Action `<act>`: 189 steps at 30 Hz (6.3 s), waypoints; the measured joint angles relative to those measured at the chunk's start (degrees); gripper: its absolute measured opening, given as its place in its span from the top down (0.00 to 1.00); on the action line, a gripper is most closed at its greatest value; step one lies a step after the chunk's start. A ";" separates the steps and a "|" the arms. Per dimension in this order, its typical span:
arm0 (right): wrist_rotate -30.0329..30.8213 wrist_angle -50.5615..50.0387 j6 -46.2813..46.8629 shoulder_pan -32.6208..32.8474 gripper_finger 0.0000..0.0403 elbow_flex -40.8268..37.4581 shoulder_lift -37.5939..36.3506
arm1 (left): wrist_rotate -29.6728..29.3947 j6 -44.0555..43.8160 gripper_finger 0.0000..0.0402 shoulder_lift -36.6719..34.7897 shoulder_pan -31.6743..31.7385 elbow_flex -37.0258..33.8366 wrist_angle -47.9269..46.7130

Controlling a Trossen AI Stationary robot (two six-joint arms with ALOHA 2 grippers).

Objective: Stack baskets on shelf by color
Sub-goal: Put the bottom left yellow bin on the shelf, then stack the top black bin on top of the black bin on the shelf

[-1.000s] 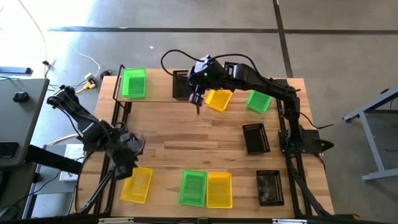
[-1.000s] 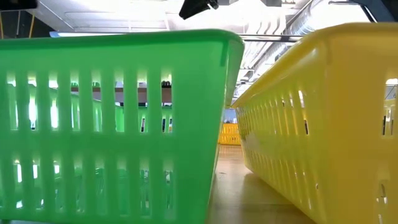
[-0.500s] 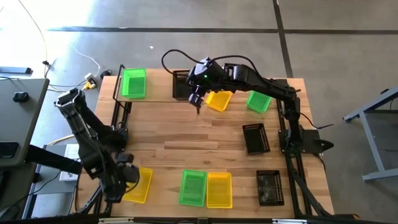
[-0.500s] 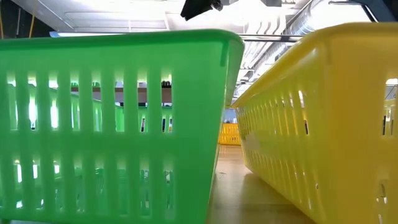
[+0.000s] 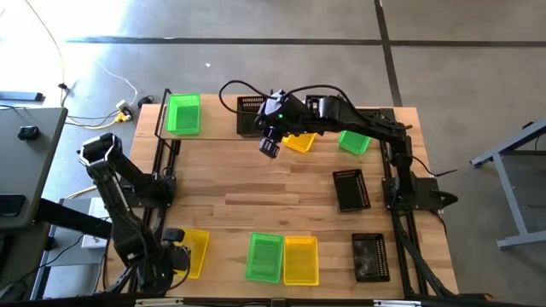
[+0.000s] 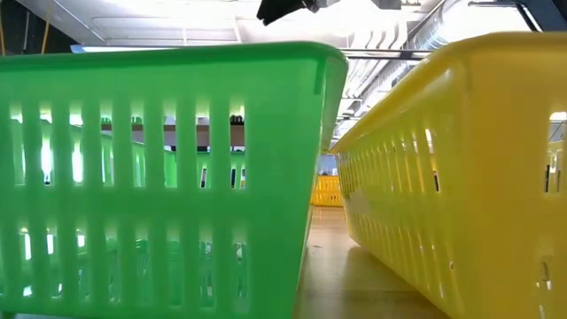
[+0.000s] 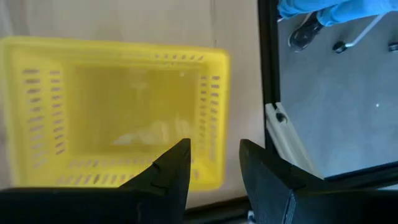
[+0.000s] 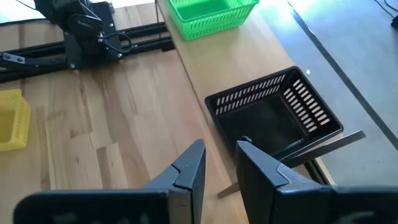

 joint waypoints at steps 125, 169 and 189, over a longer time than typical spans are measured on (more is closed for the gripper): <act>5.18 -8.83 -5.52 -7.21 0.82 -0.02 0.00 | -22.37 75.16 1.00 -12.96 79.78 15.41 -23.44; 5.17 -9.77 -5.40 -7.21 0.82 -0.03 0.00 | -14.62 82.71 0.93 -2.39 88.75 15.41 -22.52; 2.75 -14.98 2.37 -2.26 0.82 -0.02 -0.02 | -15.21 81.02 0.69 -2.81 87.48 21.51 -27.97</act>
